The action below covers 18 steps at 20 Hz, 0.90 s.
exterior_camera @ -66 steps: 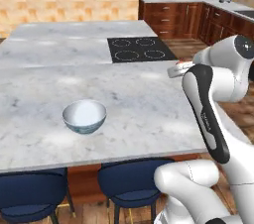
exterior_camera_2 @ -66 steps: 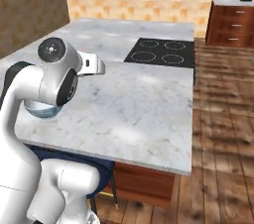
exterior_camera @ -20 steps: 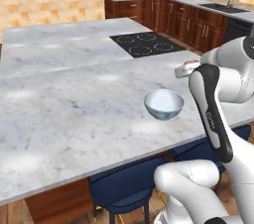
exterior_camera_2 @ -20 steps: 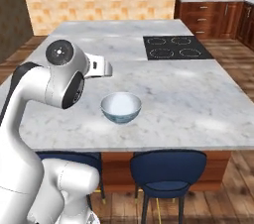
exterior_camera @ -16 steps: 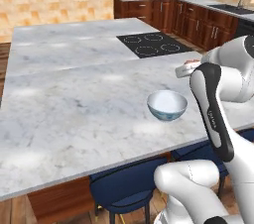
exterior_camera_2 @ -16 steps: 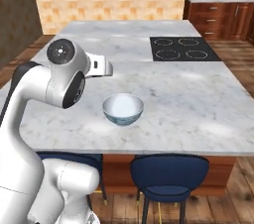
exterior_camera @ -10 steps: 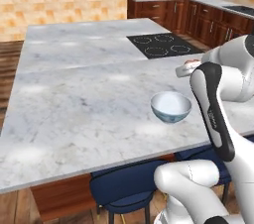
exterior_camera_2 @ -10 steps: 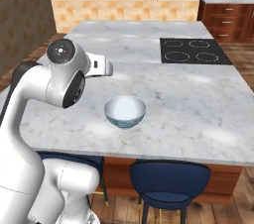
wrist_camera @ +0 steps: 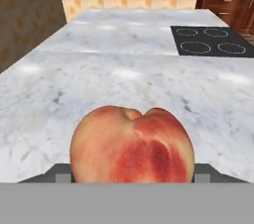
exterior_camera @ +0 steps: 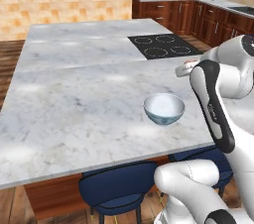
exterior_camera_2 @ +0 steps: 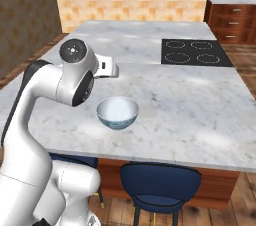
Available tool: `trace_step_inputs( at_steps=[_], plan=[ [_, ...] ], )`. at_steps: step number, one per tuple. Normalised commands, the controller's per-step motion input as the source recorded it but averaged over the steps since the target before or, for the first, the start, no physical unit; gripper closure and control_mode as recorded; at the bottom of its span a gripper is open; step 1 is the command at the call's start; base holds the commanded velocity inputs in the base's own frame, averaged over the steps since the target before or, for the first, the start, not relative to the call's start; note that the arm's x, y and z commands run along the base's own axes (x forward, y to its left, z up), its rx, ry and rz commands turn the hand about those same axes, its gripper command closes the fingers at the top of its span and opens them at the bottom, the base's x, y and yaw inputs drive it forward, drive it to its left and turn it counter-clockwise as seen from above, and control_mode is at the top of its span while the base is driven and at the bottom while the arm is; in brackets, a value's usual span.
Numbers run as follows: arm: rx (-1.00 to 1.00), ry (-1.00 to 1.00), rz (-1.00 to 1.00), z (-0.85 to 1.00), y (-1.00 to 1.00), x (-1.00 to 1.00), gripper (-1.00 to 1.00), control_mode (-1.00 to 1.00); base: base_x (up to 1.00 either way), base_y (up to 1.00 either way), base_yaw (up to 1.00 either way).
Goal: Retrieve the peach and apple from the fridge and place them into the bowl on the dining table.
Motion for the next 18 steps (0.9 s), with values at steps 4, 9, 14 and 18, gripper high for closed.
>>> trace_step_inputs(
  at_steps=[4,9,14,18],
  plan=[
    [0.0,0.14,0.0,-0.53,0.0,0.81,1.0,-1.0,0.0,0.0,0.0],
    [0.0,0.21,0.0,-0.65,0.12,0.63,1.0,-1.0,0.0,0.0,0.0],
    [0.0,0.22,0.0,-0.49,0.07,0.16,1.0,-1.0,0.0,0.0,0.0],
    [0.0,0.22,0.0,-0.42,0.0,0.0,1.0,-1.0,0.0,0.0,0.0]
  ],
)
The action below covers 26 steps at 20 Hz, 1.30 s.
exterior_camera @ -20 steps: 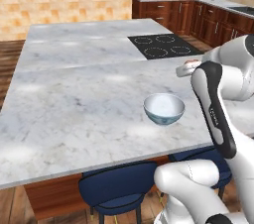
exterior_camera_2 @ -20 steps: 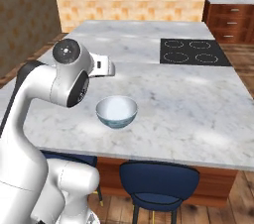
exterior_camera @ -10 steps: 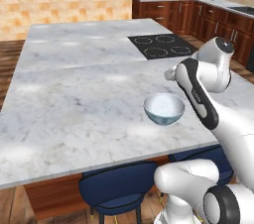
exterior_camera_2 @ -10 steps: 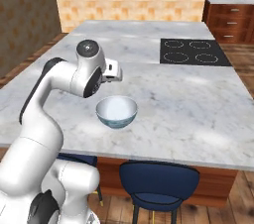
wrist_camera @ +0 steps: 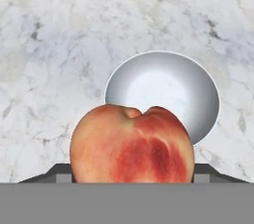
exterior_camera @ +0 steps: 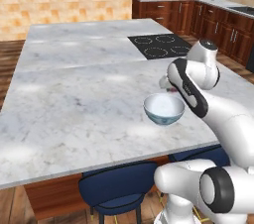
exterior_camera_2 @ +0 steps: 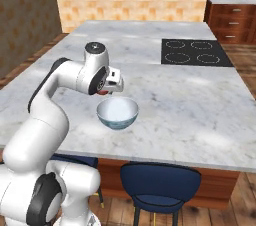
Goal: Retrieve the peach and apple from the fridge and place them into the bowl on the dining table.
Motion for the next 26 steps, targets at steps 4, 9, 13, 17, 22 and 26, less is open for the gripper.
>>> trace_step_inputs(
  at_steps=[4,9,13,17,22,26],
  plan=[
    [0.0,0.14,0.0,-0.45,0.0,0.04,1.0,-1.0,0.0,0.0,0.0],
    [0.0,0.15,0.0,-0.47,0.0,0.31,1.0,-1.0,0.0,0.0,0.0],
    [0.0,0.11,0.0,-0.44,0.0,0.37,1.0,-1.0,0.0,0.0,0.0],
    [0.0,0.09,0.0,-0.44,0.0,0.38,1.0,-1.0,0.0,0.0,0.0],
    [0.0,0.05,0.0,-0.39,-0.05,0.36,1.0,-1.0,0.0,0.0,0.0],
    [0.0,0.05,0.0,-0.38,-0.08,0.32,1.0,-1.0,0.0,0.0,0.0]
  ],
)
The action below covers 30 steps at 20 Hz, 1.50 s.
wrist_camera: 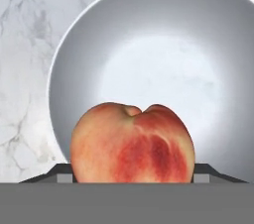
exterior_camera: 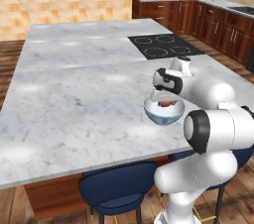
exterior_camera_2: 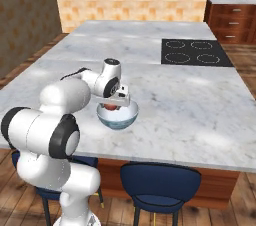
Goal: Retrieve the peach and apple from the fridge and place them into the bowl on the dining table.
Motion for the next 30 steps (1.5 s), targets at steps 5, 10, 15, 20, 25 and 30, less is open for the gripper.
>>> trace_step_inputs(
  at_steps=[5,10,15,20,25,30],
  plan=[
    [0.0,0.02,0.0,-0.41,-0.07,0.39,1.0,-1.0,0.0,0.0,0.0],
    [0.0,0.0,0.0,-0.44,-0.04,0.48,1.0,-1.0,0.0,0.0,0.0],
    [0.0,0.01,0.0,-0.34,0.0,0.57,-1.0,-1.0,0.0,0.0,0.0],
    [0.0,0.04,0.0,-0.1,-0.04,0.17,-1.0,-1.0,0.0,0.0,0.0],
    [0.0,0.0,-0.02,0.12,-0.22,-0.11,-1.0,-1.0,0.0,0.0,0.0],
    [0.0,-0.13,-0.01,0.65,-0.08,-0.72,-1.0,-1.0,0.0,0.0,0.0]
  ],
)
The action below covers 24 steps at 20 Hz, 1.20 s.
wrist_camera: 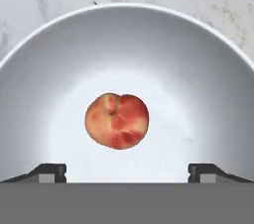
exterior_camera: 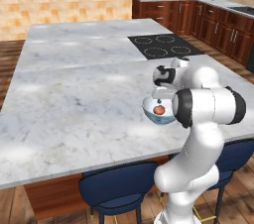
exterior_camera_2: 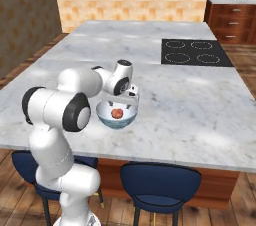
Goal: Retrieve the peach and apple from the fridge and place them into the bowl on the dining table.
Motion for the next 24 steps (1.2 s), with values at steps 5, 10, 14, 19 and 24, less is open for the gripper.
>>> trace_step_inputs(
  at_steps=[5,10,14,19,24],
  plan=[
    [0.0,-0.32,0.0,0.98,0.0,-1.0,-1.0,-1.0,0.0,0.0,0.0],
    [0.0,-0.3,0.0,1.0,0.0,-1.0,-1.0,-1.0,0.0,0.0,0.0],
    [0.0,-0.17,0.0,1.0,0.0,-1.0,-1.0,-1.0,0.0,0.0,0.0],
    [0.0,-0.06,0.0,0.75,0.02,-1.0,-1.0,-1.0,0.0,0.0,0.0],
    [0.0,-0.01,0.0,0.36,0.01,-1.0,-1.0,-1.0,0.0,0.0,0.0]
  ],
)
